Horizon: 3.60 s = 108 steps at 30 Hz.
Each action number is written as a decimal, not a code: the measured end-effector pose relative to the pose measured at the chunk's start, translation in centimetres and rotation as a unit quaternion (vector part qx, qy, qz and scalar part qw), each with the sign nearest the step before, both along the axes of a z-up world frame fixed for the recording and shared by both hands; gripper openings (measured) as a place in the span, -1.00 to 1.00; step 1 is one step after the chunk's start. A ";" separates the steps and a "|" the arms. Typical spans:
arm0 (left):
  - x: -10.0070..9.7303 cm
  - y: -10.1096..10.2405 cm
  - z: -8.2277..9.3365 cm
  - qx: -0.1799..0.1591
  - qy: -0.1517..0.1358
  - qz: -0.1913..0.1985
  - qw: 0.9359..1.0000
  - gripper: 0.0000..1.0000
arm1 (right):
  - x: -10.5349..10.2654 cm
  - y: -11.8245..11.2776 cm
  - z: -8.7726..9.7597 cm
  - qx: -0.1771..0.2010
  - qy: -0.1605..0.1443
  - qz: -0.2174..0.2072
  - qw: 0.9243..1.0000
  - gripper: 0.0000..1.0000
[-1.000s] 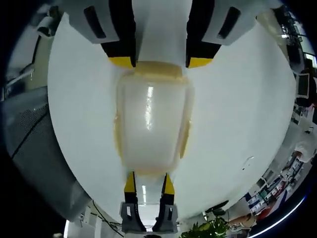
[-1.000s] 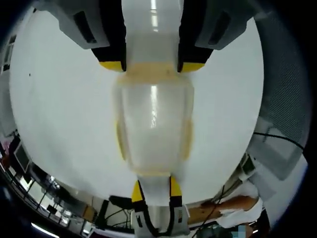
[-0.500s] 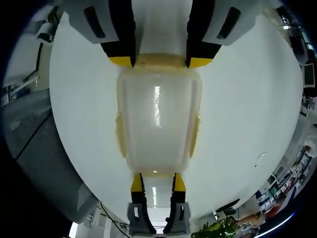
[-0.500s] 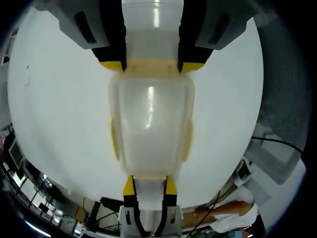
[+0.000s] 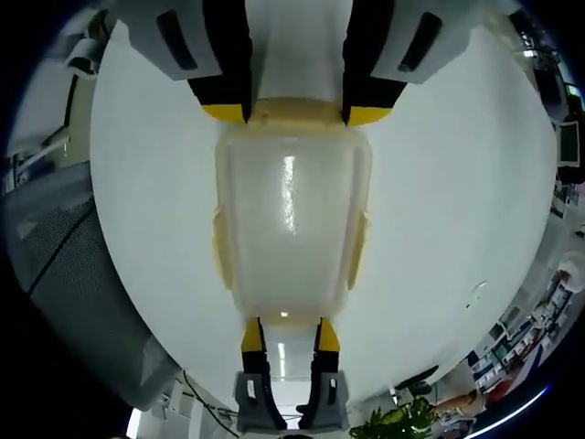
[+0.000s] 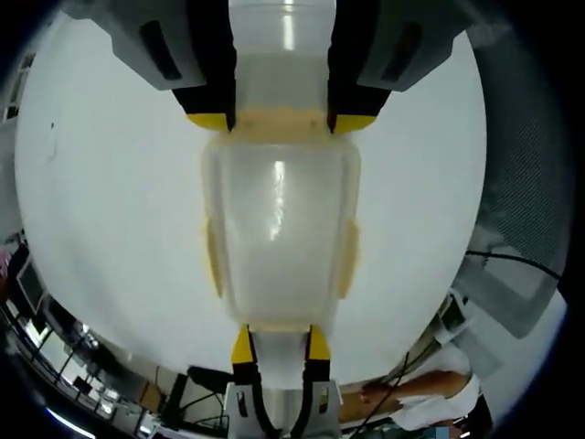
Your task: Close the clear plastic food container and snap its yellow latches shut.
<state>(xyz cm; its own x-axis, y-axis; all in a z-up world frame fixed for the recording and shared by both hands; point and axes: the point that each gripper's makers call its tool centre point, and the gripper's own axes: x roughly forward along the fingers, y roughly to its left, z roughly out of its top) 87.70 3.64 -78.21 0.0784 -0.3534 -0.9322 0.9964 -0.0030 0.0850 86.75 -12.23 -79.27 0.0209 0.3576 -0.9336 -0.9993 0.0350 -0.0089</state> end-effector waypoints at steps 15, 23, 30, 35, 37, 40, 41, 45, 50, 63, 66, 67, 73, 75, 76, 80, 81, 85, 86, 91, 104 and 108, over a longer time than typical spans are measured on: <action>-1.2 0.6 0.8 0.013 0.007 -0.001 1.000 -0.35 | -0.9 0.5 0.5 0.006 0.000 0.014 1.000 -0.31; -1.5 0.5 2.1 0.014 0.001 0.001 1.000 -0.35 | -1.2 0.5 1.8 0.013 -0.004 0.018 1.000 -0.31; -1.9 0.2 3.5 0.011 -0.004 0.006 1.000 -0.36 | -1.4 0.2 3.5 0.018 -0.009 0.025 1.000 -0.31; -1.9 0.0 4.6 0.005 -0.009 0.011 1.000 -0.36 | -1.3 0.1 4.7 0.020 -0.014 0.030 0.999 -0.31; -2.0 0.0 4.8 0.005 -0.010 0.012 1.000 -0.36 | -1.3 0.0 5.0 0.021 -0.014 0.031 0.999 -0.30; -2.1 -0.3 5.3 0.001 -0.011 0.014 1.000 -0.36 | -1.2 -0.2 5.5 0.018 -0.014 0.034 0.999 -0.30; -2.1 -0.3 5.4 0.001 -0.012 0.015 1.000 -0.36 | -1.2 -0.3 5.7 0.018 -0.016 0.035 0.999 -0.30; -2.2 -0.8 6.0 -0.003 -0.013 0.017 1.000 -0.36 | -1.3 -0.8 6.2 0.017 -0.016 0.038 0.999 -0.30; -2.4 -1.7 6.7 -0.009 -0.012 0.019 1.000 -0.36 | -1.4 -1.7 7.0 0.014 -0.017 0.042 0.999 -0.30; -2.5 -4.6 8.2 -0.035 -0.013 0.015 0.999 -0.36 | -1.5 -4.6 8.9 0.012 -0.023 0.038 0.999 -0.30; -2.3 -5.1 8.4 -0.031 -0.021 0.010 0.999 -0.36 | -1.5 -5.1 9.3 0.013 -0.026 0.034 0.999 -0.30; -2.2 -5.4 8.5 -0.030 -0.021 0.010 0.999 -0.36 | -1.5 -5.3 9.4 0.012 -0.029 0.034 0.999 -0.30; -2.1 -6.8 9.0 -0.033 -0.028 0.005 0.999 -0.36 | -1.6 -6.6 10.0 0.008 -0.035 0.031 0.999 -0.30; -2.1 -7.1 9.2 -0.035 -0.029 0.004 0.999 -0.36 | -1.6 -7.1 10.1 0.007 -0.037 0.030 0.999 -0.30; -2.1 -7.2 9.2 -0.035 -0.029 0.005 0.999 -0.36 | -1.6 -7.3 10.1 0.006 -0.038 0.030 0.999 -0.30; -1.9 -8.1 9.3 -0.039 -0.028 0.003 0.999 -0.36 | -1.7 -8.3 10.2 0.003 -0.041 0.030 0.999 -0.30; -2.0 -8.3 9.3 -0.041 -0.026 0.003 0.999 -0.36 | -1.7 -8.6 10.2 0.001 -0.042 0.031 0.999 -0.30; -2.1 -9.4 9.5 -0.044 -0.025 0.002 0.999 -0.36 | -1.7 -9.5 10.2 0.000 -0.041 0.029 0.999 -0.30; -2.1 -9.7 9.5 -0.044 -0.026 0.002 0.999 -0.36 | -1.8 -9.8 10.2 0.000 -0.040 0.029 0.999 -0.30; -2.0 -10.6 9.6 -0.042 -0.027 0.002 0.999 -0.36 | -1.8 -10.9 10.1 -0.003 -0.041 0.027 0.999 -0.30; -1.8 -13.3 9.5 -0.039 -0.029 0.002 0.999 -0.36 | -1.9 -13.6 10.0 -0.008 -0.042 0.023 0.999 -0.30; -1.7 -14.2 9.5 -0.039 -0.030 -0.001 0.999 -0.36 | -1.9 -14.5 10.0 -0.009 -0.041 0.019 0.999 -0.30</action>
<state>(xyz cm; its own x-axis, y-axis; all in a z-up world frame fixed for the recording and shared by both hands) 85.97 -10.53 -68.67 0.1323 -0.4257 -0.8952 0.9895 0.0040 0.1443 84.85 -26.69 -69.26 0.0837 0.3431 -0.9355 -0.9959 -0.0046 -0.0908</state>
